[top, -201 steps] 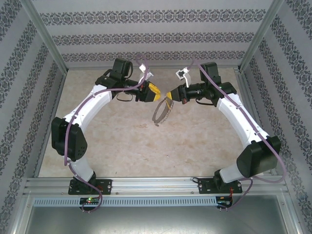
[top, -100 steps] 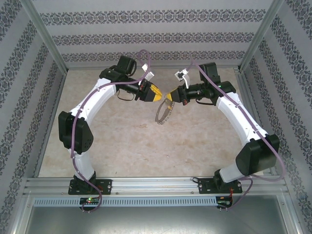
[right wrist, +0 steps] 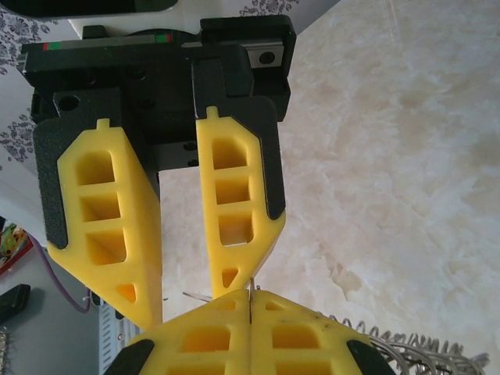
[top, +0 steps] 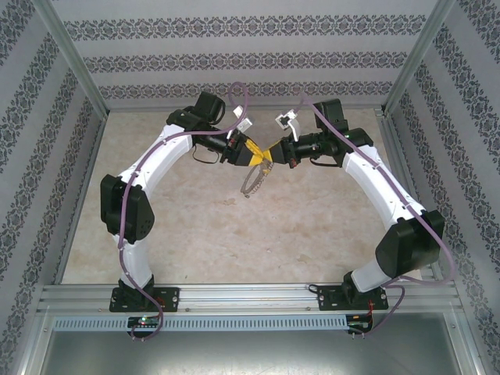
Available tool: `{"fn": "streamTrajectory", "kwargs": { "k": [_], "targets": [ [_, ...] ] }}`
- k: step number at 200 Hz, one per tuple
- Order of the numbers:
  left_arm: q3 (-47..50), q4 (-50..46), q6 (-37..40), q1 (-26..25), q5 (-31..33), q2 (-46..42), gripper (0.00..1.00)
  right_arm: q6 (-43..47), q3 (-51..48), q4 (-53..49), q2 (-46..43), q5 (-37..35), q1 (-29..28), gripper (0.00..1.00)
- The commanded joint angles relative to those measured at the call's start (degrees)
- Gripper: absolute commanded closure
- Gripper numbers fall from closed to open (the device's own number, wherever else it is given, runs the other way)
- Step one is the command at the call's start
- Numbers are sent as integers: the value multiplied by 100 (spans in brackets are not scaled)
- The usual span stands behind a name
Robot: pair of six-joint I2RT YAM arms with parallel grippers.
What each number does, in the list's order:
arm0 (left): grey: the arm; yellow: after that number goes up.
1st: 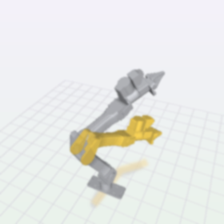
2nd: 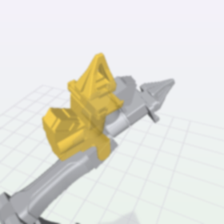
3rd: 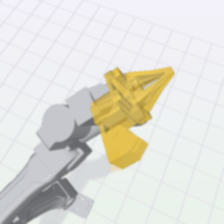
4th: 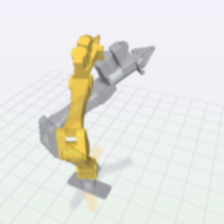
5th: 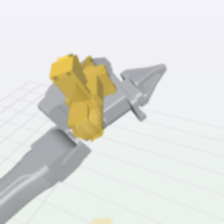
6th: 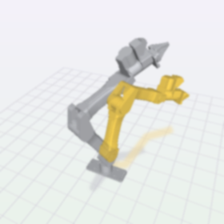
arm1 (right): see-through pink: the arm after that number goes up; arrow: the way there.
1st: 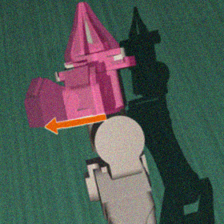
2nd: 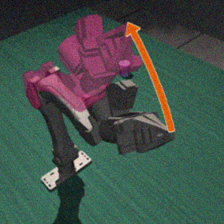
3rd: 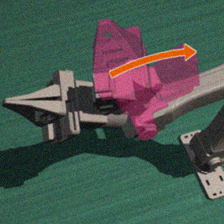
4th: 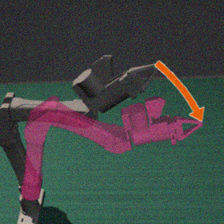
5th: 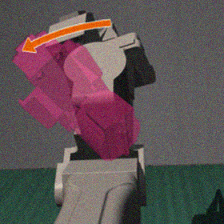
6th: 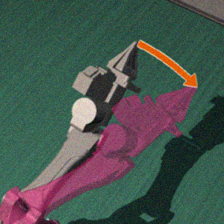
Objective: Put the keys on the keyring
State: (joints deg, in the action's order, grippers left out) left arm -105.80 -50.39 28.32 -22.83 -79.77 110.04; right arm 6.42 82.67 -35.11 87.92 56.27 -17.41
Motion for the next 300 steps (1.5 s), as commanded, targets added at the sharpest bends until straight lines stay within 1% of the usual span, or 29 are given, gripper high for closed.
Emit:
{"fn": "streamTrajectory", "kwargs": {
  "k": [1, 25, 42, 54, 65, 99, 134, 182, 228, 262, 300],
  "targets": [
    [-211, -98, 157, -55, -173, 78, 74, 139, 188, 81, 16, 225, -78, 100],
    [-231, -50, 136, -63, -172, 72, 75, 180, 188, 47, 25, 251, -92, 100],
    [-247, -4, 95, -57, -171, 80, 81, 200, 188, 32, 24, 243, -92, 100],
    [-250, -1, 95, -58, -97, 80, 81, 227, 196, -6, 28, 242, -94, 100],
    [-240, -10, 102, -50, 42, 73, 79, 245, 196, -28, 13, 201, -90, 100],
    [-137, 44, 122, 61, 134, -98, 73, 281, 179, -74, -29, 115, -54, 100],
    [151, 586, -212, 184, 327, -364, 68, 301, 196, -127, -37, 86, -26, 100],
    [337, 1115, -601, 261, 576, -459, 66, 341, 229, -160, -29, 81, -33, 100],
    [183, 1016, -624, 229, 495, -247, 65, 299, 341, -105, 37, 106, -103, 100],
    [51, 729, -436, 185, 437, -137, 65, 290, 406, -97, 76, 86, -135, 100],
    [44, 743, -430, 144, 394, -126, 66, 281, 416, -75, 94, 90, -156, 100]
  ]
}}
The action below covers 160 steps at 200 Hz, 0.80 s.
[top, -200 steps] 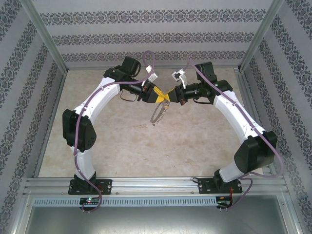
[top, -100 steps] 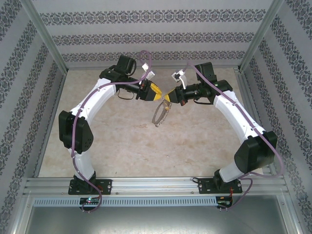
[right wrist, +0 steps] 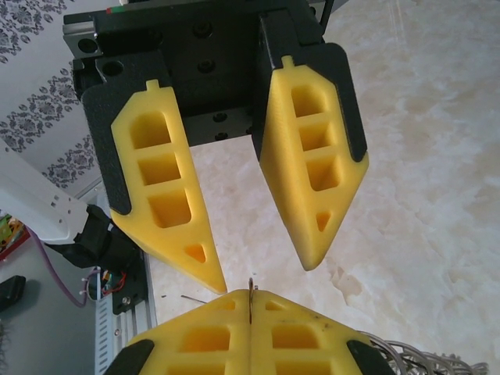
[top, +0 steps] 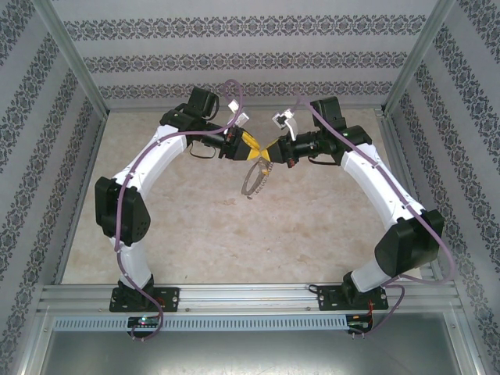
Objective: Put the keys on the keyring
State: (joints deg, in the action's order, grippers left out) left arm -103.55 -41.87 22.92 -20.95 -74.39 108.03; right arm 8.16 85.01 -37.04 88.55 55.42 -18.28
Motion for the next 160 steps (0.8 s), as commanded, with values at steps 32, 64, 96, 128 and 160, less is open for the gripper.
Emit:
{"fn": "streamTrajectory", "kwargs": {
  "k": [32, 64, 96, 128, 160],
  "targets": [
    [-302, -264, 201, -65, -200, 150, 67, 96, 182, 136, 44, 153, -71, 100],
    [-420, -512, 354, -107, -250, 245, 67, 89, 191, 157, 50, 150, -86, 100],
    [-423, -575, 407, -129, -250, 272, 67, 88, 191, 162, 58, 98, -82, 100],
    [-413, -648, 459, -135, -187, 290, 69, 79, 193, 188, 48, 66, -80, 100],
    [-425, -740, 524, -138, -181, 321, 78, 63, 222, 197, 76, 48, -79, 100]
  ]
}}
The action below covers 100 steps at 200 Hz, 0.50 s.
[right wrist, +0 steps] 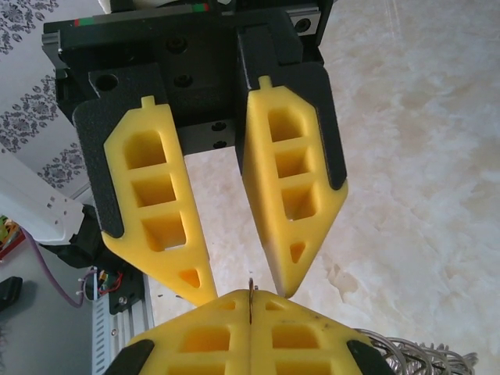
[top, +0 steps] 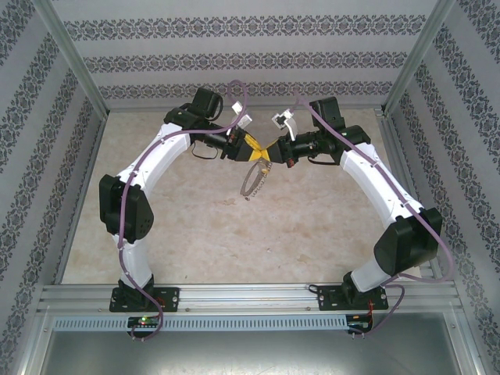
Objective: Put the keys on the keyring
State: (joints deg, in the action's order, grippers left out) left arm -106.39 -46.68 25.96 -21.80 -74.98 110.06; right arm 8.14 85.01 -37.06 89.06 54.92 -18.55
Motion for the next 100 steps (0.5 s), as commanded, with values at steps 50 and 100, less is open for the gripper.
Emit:
{"fn": "streamTrajectory", "kwargs": {
  "k": [50, 100],
  "targets": [
    [-183, -369, 325, -94, -171, 124, 95, 30, 244, 237, 56, 81, -55, 100],
    [-199, -469, 417, -141, -194, 125, 100, -4, 270, 302, 86, 61, -66, 100]
  ]
}}
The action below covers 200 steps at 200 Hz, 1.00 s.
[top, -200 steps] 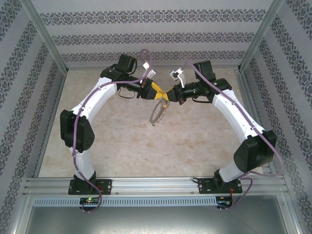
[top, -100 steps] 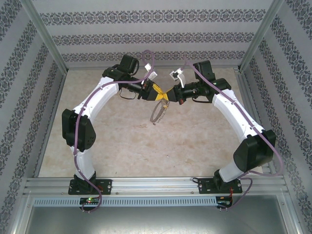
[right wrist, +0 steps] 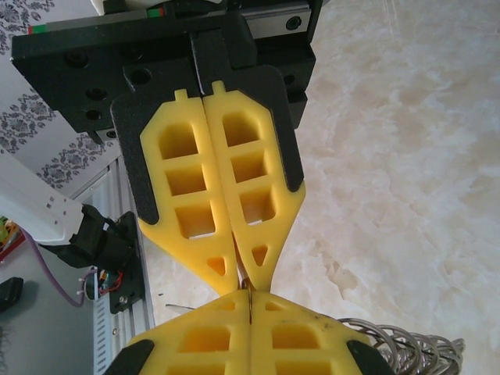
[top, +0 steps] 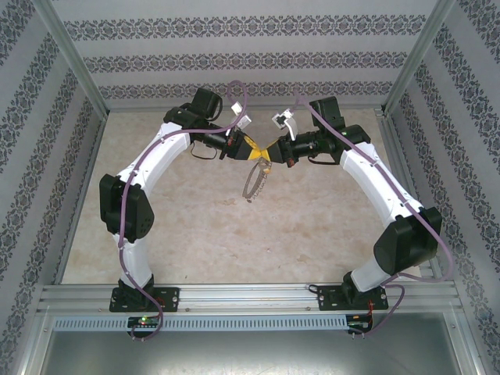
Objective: Put the keys on the keyring
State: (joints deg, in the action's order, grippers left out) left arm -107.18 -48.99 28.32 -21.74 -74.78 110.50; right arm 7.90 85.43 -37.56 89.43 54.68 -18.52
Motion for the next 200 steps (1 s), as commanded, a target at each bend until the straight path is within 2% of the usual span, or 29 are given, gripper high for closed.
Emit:
{"fn": "streamTrajectory", "kwargs": {
  "k": [1, 6, 12, 36, 50, 84, 127, 152, 165, 174, 182, 200],
  "targets": [
    [-128, -235, 178, -147, -221, 79, 99, 15, 229, 349, 48, 86, -66, 100],
    [-129, -255, 174, -147, -226, 93, 92, 10, 229, 361, 55, 87, -68, 100],
    [-141, -267, 167, -147, -236, 95, 88, -4, 229, 365, 53, 80, -64, 100],
    [-82, -127, 102, -156, -338, 88, 84, -146, 187, 523, 57, 61, -56, 100],
    [88, 246, -143, -167, -432, 8, 85, -284, 139, 662, 58, 79, -62, 100],
    [405, 906, -552, -193, -285, -162, 100, -530, -7, 997, 40, 273, -55, 100],
    [655, 1420, -837, -200, -115, -311, 100, -589, -43, 1080, 32, 342, -47, 100],
    [1019, 2108, -1167, -209, 158, -560, 100, -704, -53, 1193, 17, 343, -7, 100],
    [1134, 2341, -1280, -204, 274, -649, 100, -897, -85, 1371, 5, 311, 65, 81],
    [1131, 2361, -1289, -211, 289, -665, 100, -1022, -124, 1510, -8, 341, 115, 73],
    [1114, 2357, -1277, -205, 293, -668, 100, -1157, -157, 1650, -27, 340, 162, 68],
    [1197, 2517, -1345, -202, 385, -713, 100, -1375, -240, 1888, -120, 342, 251, 63]
  ]
}}
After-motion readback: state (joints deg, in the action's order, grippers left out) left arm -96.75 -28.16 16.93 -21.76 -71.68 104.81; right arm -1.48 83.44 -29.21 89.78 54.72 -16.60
